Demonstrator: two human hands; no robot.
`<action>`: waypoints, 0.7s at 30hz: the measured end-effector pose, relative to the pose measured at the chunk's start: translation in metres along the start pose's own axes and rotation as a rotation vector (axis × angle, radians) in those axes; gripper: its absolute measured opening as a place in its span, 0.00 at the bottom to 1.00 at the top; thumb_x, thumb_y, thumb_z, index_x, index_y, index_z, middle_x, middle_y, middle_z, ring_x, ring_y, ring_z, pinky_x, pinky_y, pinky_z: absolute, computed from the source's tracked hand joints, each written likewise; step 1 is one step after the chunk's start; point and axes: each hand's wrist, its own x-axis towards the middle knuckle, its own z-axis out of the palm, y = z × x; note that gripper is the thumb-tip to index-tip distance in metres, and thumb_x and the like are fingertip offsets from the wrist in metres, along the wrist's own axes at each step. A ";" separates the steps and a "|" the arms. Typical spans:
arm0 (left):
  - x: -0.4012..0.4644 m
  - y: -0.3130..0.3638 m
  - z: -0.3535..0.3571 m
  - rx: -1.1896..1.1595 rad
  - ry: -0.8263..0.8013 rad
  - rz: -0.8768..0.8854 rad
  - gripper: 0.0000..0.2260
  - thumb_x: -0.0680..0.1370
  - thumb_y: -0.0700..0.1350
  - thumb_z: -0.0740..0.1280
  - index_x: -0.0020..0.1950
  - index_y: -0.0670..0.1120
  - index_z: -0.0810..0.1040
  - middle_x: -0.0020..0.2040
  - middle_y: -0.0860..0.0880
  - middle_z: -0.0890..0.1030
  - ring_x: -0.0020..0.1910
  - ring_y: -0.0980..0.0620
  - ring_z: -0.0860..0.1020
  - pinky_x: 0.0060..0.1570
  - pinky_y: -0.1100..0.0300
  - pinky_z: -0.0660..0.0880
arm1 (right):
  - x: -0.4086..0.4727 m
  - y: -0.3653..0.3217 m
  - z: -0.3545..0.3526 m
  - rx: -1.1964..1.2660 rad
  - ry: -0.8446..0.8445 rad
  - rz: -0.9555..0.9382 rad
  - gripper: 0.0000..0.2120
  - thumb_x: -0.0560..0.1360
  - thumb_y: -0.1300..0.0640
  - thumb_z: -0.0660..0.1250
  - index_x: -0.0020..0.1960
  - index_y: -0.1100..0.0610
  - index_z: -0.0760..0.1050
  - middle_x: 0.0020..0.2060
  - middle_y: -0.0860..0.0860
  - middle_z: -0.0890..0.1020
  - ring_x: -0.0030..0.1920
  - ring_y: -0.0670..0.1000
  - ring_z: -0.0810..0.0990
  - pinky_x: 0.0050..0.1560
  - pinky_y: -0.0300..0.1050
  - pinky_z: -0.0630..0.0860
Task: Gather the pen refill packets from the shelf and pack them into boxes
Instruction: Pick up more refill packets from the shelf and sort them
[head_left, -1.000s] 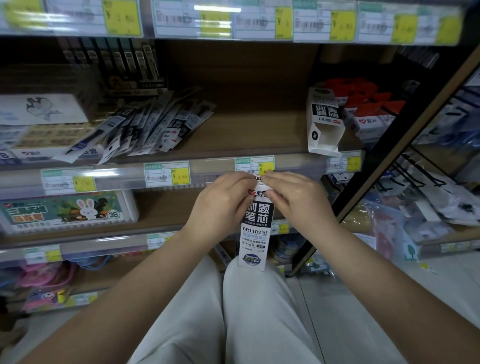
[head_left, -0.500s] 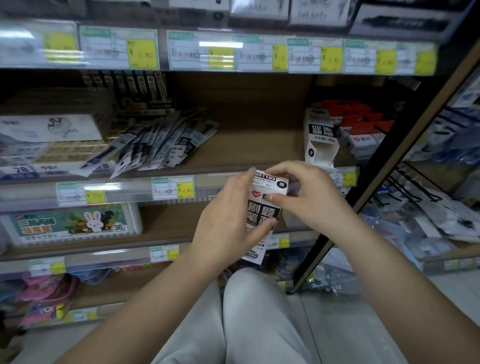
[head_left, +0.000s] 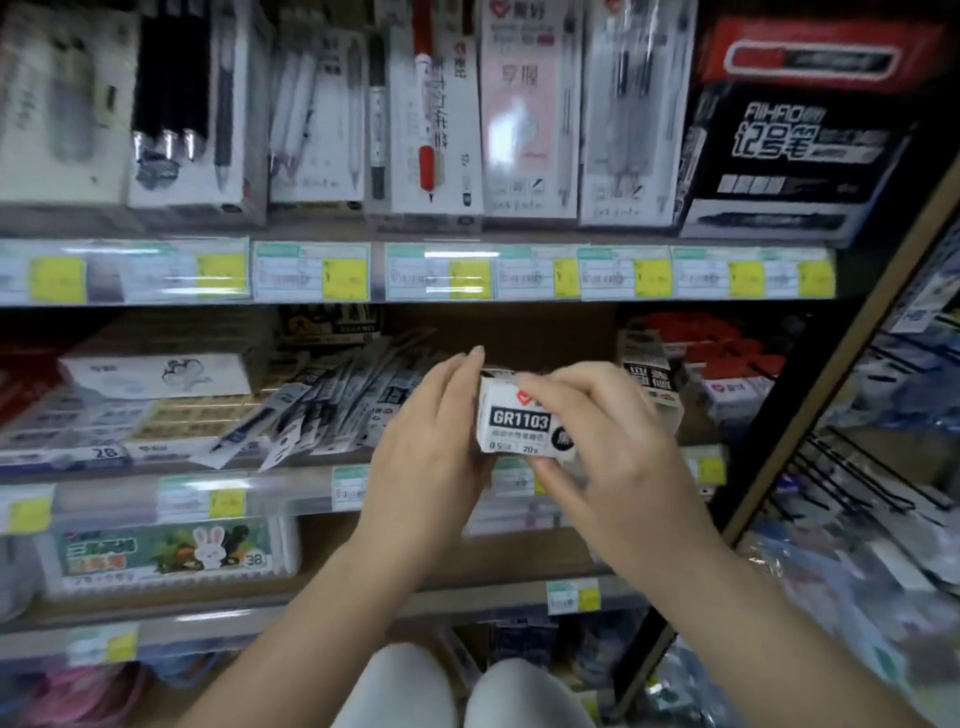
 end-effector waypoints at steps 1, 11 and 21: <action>0.000 -0.007 0.003 0.051 -0.050 -0.022 0.34 0.70 0.38 0.73 0.72 0.42 0.62 0.67 0.41 0.71 0.63 0.42 0.73 0.56 0.46 0.76 | -0.004 0.008 0.014 -0.017 -0.014 0.000 0.24 0.65 0.67 0.73 0.60 0.64 0.75 0.50 0.56 0.76 0.52 0.52 0.72 0.55 0.38 0.67; -0.003 -0.092 -0.026 0.542 -0.174 -0.324 0.17 0.69 0.42 0.73 0.55 0.38 0.76 0.47 0.37 0.79 0.44 0.36 0.78 0.43 0.45 0.75 | -0.014 0.064 0.087 -0.157 -0.066 0.011 0.20 0.63 0.72 0.67 0.54 0.63 0.76 0.52 0.53 0.71 0.52 0.54 0.70 0.33 0.46 0.78; -0.011 -0.120 -0.038 0.710 -0.280 -0.586 0.12 0.73 0.48 0.64 0.54 0.45 0.78 0.48 0.42 0.82 0.49 0.39 0.78 0.53 0.47 0.72 | 0.010 0.072 0.110 -0.108 -0.386 0.311 0.30 0.67 0.71 0.66 0.67 0.53 0.71 0.64 0.53 0.71 0.66 0.57 0.67 0.53 0.55 0.77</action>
